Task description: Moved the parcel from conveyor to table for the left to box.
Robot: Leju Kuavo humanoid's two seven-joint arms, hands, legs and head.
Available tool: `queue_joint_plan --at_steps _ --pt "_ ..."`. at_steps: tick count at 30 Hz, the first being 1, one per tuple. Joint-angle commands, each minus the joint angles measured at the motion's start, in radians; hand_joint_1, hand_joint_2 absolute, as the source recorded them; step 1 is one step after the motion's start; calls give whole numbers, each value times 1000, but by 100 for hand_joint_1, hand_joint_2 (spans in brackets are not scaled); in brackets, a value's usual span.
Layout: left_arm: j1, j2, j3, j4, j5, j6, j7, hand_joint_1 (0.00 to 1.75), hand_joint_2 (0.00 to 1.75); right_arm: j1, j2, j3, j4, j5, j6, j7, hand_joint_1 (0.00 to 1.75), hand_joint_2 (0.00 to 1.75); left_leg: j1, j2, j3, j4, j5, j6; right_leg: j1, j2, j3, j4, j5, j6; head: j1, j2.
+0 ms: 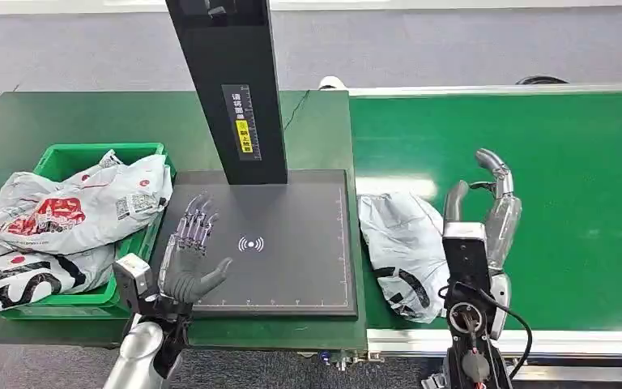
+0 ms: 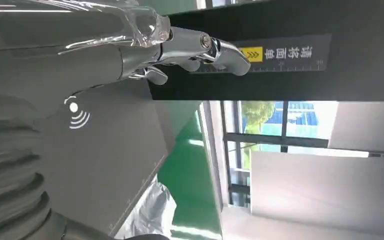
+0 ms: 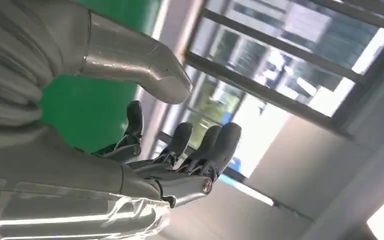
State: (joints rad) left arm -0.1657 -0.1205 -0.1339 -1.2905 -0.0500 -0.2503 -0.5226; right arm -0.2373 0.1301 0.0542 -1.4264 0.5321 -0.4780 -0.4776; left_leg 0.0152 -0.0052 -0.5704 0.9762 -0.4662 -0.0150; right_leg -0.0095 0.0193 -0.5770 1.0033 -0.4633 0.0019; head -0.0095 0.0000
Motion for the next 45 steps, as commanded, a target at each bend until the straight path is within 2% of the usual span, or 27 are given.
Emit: queue_joint_plan --at_steps 1,5,8,21,22,23,25,27,33,45 --pt "-59 18 -32 71 5 -3 5 0 175 9 8 -8 -74 -17 -13 -15 175 175 0 -1 1 0 0 1 0 -3 1 0 -1 0 0 0" --pt "-66 16 -33 75 11 -5 7 0 175 -11 -3 11 -50 -16 10 -5 175 175 0 -1 1 0 0 1 0 -2 2 -1 0 0 0 0" --pt "-64 15 -37 84 14 -1 9 0 175 -22 -18 27 20 36 109 178 175 175 0 0 1 0 0 1 0 -1 1 0 0 0 0 0" --pt "-64 15 -37 84 14 -1 9 0 175 -22 -18 27 20 36 109 178 175 175 0 0 1 0 0 1 0 -1 1 0 0 0 0 0" --pt "-62 17 -37 91 10 0 9 0 175 -33 -39 38 83 115 223 378 143 175 0 0 2 -1 0 1 0 -2 2 -1 0 0 0 0" --pt "-61 18 -38 97 6 -2 12 0 175 -38 -42 38 118 154 264 456 2 175 0 0 2 -1 0 1 0 -2 3 -1 0 0 0 0" --pt "-70 11 -40 117 -1 -7 16 0 175 -55 -44 20 244 227 349 597 0 175 0 0 3 -2 0 1 0 -1 4 -2 1 0 0 0" --pt "-79 5 -38 128 -6 -4 19 0 175 -78 -51 15 356 287 377 638 0 175 1 1 5 -3 1 1 1 -2 6 -5 1 0 0 0" --pt "-60 7 -28 114 -11 11 34 0 175 -112 -51 40 518 373 484 700 0 175 0 -1 3 -2 1 2 0 -3 5 -2 0 0 0 0" --pt "-47 10 -17 104 -7 23 34 0 175 -174 -41 68 639 409 513 715 0 175 0 -1 2 -1 1 1 0 -2 3 -1 1 0 0 0"
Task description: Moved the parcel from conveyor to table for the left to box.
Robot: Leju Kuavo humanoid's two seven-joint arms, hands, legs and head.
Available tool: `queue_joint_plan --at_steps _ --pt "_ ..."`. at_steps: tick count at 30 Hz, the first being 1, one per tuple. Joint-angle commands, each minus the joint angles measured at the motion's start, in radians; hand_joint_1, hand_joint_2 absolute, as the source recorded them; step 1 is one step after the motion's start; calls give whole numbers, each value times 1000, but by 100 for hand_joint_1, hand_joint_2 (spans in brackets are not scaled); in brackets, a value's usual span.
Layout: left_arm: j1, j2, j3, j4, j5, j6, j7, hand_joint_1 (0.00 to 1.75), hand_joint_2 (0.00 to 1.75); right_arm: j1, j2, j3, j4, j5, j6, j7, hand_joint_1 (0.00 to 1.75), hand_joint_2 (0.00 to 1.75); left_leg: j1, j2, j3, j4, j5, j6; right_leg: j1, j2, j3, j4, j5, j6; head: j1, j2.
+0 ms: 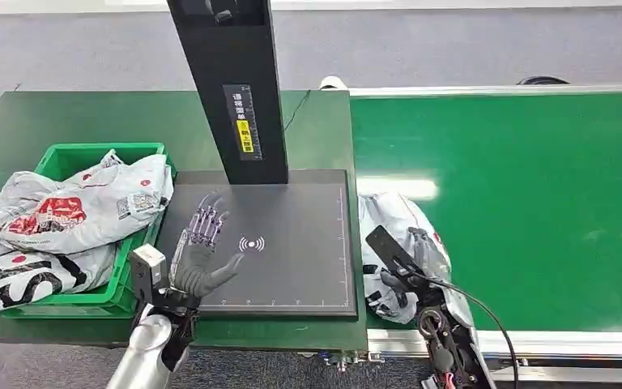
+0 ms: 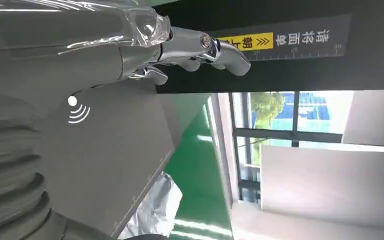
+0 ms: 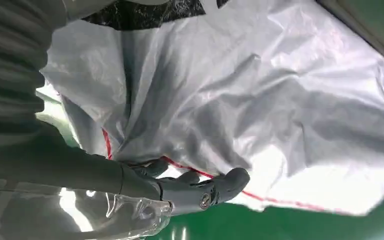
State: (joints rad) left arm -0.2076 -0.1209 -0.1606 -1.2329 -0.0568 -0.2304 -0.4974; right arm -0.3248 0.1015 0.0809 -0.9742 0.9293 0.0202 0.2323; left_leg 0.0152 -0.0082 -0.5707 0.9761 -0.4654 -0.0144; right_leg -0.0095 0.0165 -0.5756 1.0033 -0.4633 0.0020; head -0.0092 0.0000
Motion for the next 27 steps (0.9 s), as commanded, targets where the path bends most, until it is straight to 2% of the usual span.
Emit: queue_joint_plan --at_steps 1,10,13,15,16,17,18,19,20,22,27 --pt "-8 8 10 48 1 4 10 0 175 -92 -16 50 202 29 7 22 0 175 0 2 2 -1 0 1 0 1 2 -1 0 0 0 0" --pt "-32 -1 6 65 4 2 20 0 175 -93 -23 60 269 59 33 53 0 175 0 0 2 -1 0 1 0 -2 3 -1 0 0 0 0" --pt "-46 -1 2 81 7 3 25 0 175 -108 -27 77 324 71 90 51 0 175 0 0 2 -1 0 1 0 -2 2 -1 0 0 0 0" --pt "-58 -1 -3 98 9 3 26 0 175 -114 -27 85 367 60 133 15 2 175 0 -1 3 -1 1 1 1 -3 4 -2 0 0 0 0" --pt "-60 1 -4 103 13 3 24 0 175 -120 -24 94 388 53 149 -18 61 175 0 -1 3 -1 0 1 0 -2 3 -1 0 0 0 0" --pt "-63 2 -3 106 18 2 20 0 175 -125 -22 106 407 51 166 -39 61 175 0 -2 4 -2 1 1 1 -4 5 -3 0 0 0 0" --pt "-64 3 -4 106 21 1 18 0 175 -128 -20 111 415 50 172 -50 122 175 0 -2 4 -2 1 1 1 -4 5 -3 0 0 0 0" --pt "-64 5 -3 104 27 -1 15 0 175 -132 -17 118 426 47 175 -61 162 175 0 -1 5 -1 0 0 0 -2 5 -2 0 0 0 0" --pt "-59 8 -5 98 30 1 14 0 175 -140 -14 125 437 44 172 -74 175 175 0 0 5 -1 0 0 1 -1 5 -1 0 0 0 0" --pt "-51 12 -5 89 34 2 12 0 175 -153 -11 141 444 38 167 -119 175 175 1 2 7 -1 0 0 1 0 7 -2 0 0 0 0" --pt "-40 15 -4 83 36 2 10 0 175 -161 -9 145 443 36 159 -124 175 175 1 7 13 -2 0 0 1 4 10 -3 1 -1 0 0"
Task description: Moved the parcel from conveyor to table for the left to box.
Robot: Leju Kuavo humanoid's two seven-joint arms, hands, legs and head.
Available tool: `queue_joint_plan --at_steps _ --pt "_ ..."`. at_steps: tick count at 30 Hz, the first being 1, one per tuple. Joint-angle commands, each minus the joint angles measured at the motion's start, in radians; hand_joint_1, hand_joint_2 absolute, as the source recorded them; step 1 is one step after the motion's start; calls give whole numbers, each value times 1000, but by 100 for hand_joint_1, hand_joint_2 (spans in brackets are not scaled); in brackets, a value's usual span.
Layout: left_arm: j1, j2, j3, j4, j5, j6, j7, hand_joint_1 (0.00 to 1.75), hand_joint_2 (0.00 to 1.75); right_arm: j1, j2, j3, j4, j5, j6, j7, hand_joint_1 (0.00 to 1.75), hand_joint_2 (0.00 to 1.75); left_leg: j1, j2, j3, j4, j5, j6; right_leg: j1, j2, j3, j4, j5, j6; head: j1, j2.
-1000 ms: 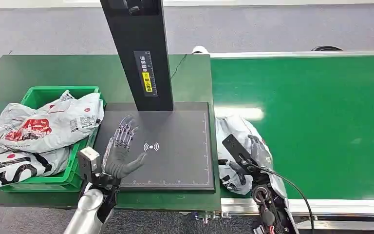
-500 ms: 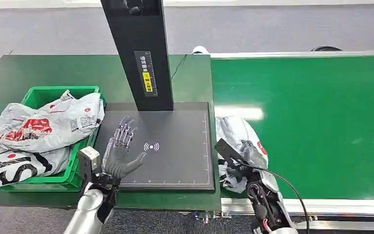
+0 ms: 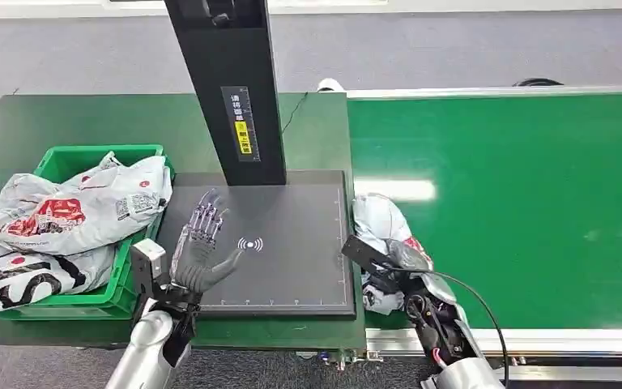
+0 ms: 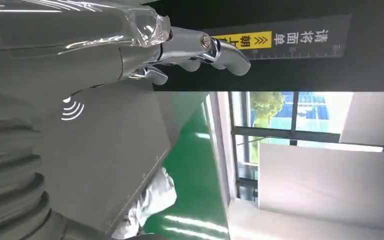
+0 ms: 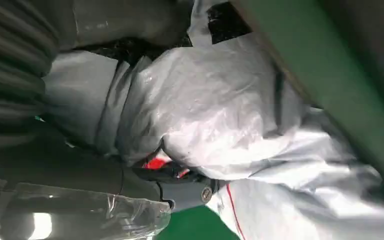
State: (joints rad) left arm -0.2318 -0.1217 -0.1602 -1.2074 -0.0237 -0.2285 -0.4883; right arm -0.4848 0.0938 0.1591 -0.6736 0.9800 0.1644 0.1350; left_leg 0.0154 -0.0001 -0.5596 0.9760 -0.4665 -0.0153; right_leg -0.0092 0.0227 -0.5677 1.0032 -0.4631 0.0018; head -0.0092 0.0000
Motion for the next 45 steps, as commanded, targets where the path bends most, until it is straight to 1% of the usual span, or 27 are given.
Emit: queue_joint_plan --at_steps 1,5,6,9,10,12,17,18,20,22,23,24,27,29,30,31,32,34,35,37,38,41,43,45 --pt "-16 16 -4 58 3 0 1 0 175 -1 -2 66 143 -15 15 -27 175 175 0 0 2 -2 1 0 1 -1 3 -2 1 -1 0 0" --pt "-16 16 -4 57 3 0 1 0 175 0 -2 66 143 -15 15 -27 175 175 1 0 4 -1 0 0 1 -1 4 -1 0 -1 0 0" --pt "-7 19 -3 43 2 6 2 0 175 -1 -3 77 129 -17 -22 -54 175 175 1 -1 4 -2 1 1 1 -2 4 -3 1 -1 0 0" --pt "20 23 6 20 7 6 -4 0 175 -5 3 76 95 -23 -69 -70 175 175 1 1 6 -1 0 0 1 0 6 -2 1 -1 0 0" --pt "25 23 8 15 7 7 -5 0 175 -3 2 78 86 -23 -72 -71 175 175 1 0 4 -2 1 1 1 -1 5 -3 1 -1 0 0" --pt "34 24 9 7 5 2 -8 0 175 5 2 72 51 -36 -96 -78 175 175 0 1 5 -1 0 0 0 1 5 -1 0 -1 0 0" --pt "29 26 10 11 3 -1 -11 0 175 21 -5 68 10 -49 -111 -81 175 175 0 0 2 -1 1 1 1 -2 3 -2 1 -1 0 0" --pt "28 26 9 12 3 -1 -12 0 175 22 -6 66 6 -51 -114 -80 175 175 0 0 3 -1 0 0 1 0 3 -1 1 -1 0 0" --pt "33 27 11 6 2 1 -12 0 175 32 -2 48 -20 -67 -147 -82 175 175 0 0 2 -1 1 0 1 -1 3 -1 1 -1 0 0" --pt "47 28 16 -10 3 3 -9 0 175 45 3 22 -66 -87 -204 -96 175 175 0 0 2 -1 1 1 0 -1 3 -1 1 -1 0 0" --pt "62 31 20 -28 4 5 -8 0 175 57 6 0 -117 -107 -254 -113 175 175 0 0 2 0 0 0 0 0 3 -1 0 -1 0 0" --pt "75 32 25 -46 4 6 -8 0 175 69 4 -16 -183 -95 -325 -99 175 175 0 0 1 -1 0 1 0 -1 2 -1 1 -1 0 0" --pt "88 27 36 -70 2 7 -7 0 175 114 5 -57 -394 -103 -392 -106 175 175 -1 0 -3 1 0 1 0 0 -2 1 0 -1 0 0" --pt "84 24 35 -68 0 4 -8 0 175 131 4 -68 -466 -109 -404 -122 175 175 -1 -3 -8 2 0 1 -1 -3 -7 3 0 -1 0 0" --pt "80 23 33 -61 -1 1 -14 0 175 157 12 -78 -539 -135 -452 -197 175 175 -1 -5 -10 2 0 2 -1 -5 -8 3 -1 -1 0 0" --pt "77 23 33 -58 -1 0 -16 0 175 166 15 -79 -562 -155 -466 -231 175 175 -1 -9 -14 2 3 2 -1 -9 -10 2 0 0 0 0" --pt "72 22 30 -53 0 -2 -19 0 175 186 19 -78 -611 -186 -497 -293 175 175 -2 -11 -16 2 3 1 -1 -11 -12 2 0 0 0 0" --pt "62 21 26 -43 2 -5 -24 0 175 218 27 -74 -679 -223 -538 -360 175 175 -1 -13 -16 3 1 2 -1 -15 -10 2 -3 0 0 0" --pt "55 19 22 -38 3 -7 -26 0 175 236 31 -73 -719 -247 -568 -399 175 175 -1 -14 -18 1 4 1 -1 -15 -13 1 -1 0 0 0" --pt "47 18 17 -33 4 -8 -28 0 175 250 31 -73 -752 -269 -591 -427 175 175 -1 -13 -17 1 4 1 -1 -14 -13 1 -1 -1 0 0" --pt "47 18 17 -33 4 -8 -28 0 175 250 31 -73 -752 -269 -591 -427 175 175 -1 -15 -16 1 3 1 -1 -16 -11 1 -2 -1 0 0" --pt "47 18 17 -33 4 -8 -28 0 175 250 31 -73 -752 -269 -591 -427 175 175 -1 -14 -18 1 4 1 -1 -15 -13 1 0 -1 0 0" --pt "39 19 12 -27 10 -14 -30 0 175 254 32 -71 -767 -305 -638 -496 175 175 0 -13 -17 1 4 1 0 -15 -12 0 0 -1 0 0" --pt "26 17 6 -14 13 -16 -31 0 175 263 32 -59 -796 -313 -654 -526 175 175 0 -14 -17 1 4 1 0 -15 -12 0 0 0 0 0"
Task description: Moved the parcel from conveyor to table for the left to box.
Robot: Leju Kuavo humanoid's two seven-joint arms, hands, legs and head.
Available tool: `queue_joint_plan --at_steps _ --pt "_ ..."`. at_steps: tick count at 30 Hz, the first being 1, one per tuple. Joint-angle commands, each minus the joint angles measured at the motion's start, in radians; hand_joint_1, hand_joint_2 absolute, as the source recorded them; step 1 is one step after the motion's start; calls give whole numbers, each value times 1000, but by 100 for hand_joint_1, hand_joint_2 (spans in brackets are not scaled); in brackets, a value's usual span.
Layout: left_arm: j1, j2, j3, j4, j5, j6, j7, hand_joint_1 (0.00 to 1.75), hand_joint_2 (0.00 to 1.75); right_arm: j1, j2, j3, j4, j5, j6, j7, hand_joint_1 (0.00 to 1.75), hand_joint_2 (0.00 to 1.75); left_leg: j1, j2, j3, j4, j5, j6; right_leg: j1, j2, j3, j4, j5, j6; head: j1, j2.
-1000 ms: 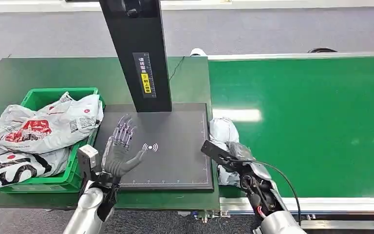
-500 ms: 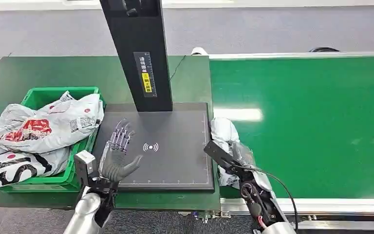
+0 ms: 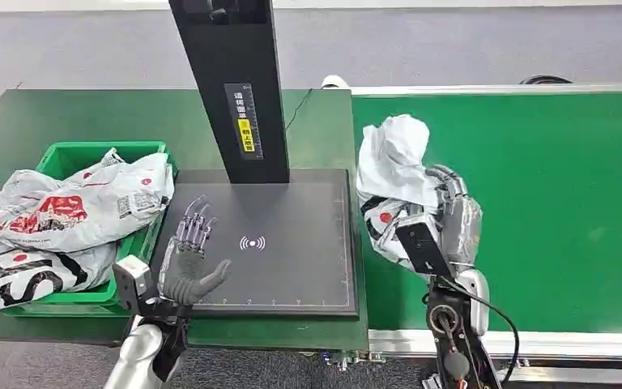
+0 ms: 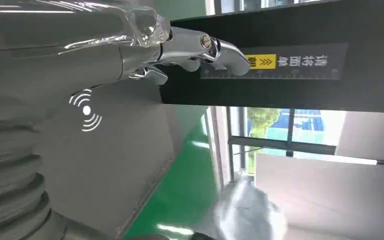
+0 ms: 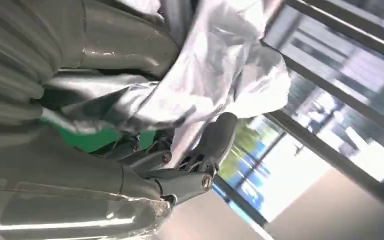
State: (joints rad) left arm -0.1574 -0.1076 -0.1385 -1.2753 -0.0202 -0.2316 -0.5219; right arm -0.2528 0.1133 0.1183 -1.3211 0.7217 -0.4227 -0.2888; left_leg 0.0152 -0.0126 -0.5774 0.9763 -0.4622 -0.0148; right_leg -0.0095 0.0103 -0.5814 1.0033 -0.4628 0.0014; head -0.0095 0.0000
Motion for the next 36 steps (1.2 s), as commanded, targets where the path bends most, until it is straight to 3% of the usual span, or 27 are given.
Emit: queue_joint_plan --at_steps 1,6,11,19,36 --pt "-53 2 -19 59 11 -13 2 0 175 34 9 -6 -160 -55 -63 -113 175 175 -1 -1 0 0 0 1 0 -3 1 0 0 0 0 0" --pt "-64 3 -28 66 19 -20 -4 0 175 -2 2 60 -100 -18 9 -111 175 175 0 2 2 0 0 1 0 0 2 -1 0 0 0 0" --pt "-75 3 -36 81 19 -11 -24 0 175 -94 -12 150 89 19 206 -97 175 175 0 3 3 0 0 0 0 1 3 0 1 0 0 0" --pt "-75 -6 -18 47 39 43 -48 0 175 -171 -2 285 295 73 320 -106 175 175 0 5 4 -1 0 1 1 3 4 -1 1 0 0 0" --pt "-80 -7 -9 55 124 111 -54 0 175 -219 19 418 446 47 379 -150 175 175 0 2 3 -1 0 0 0 0 3 -1 0 0 0 0"
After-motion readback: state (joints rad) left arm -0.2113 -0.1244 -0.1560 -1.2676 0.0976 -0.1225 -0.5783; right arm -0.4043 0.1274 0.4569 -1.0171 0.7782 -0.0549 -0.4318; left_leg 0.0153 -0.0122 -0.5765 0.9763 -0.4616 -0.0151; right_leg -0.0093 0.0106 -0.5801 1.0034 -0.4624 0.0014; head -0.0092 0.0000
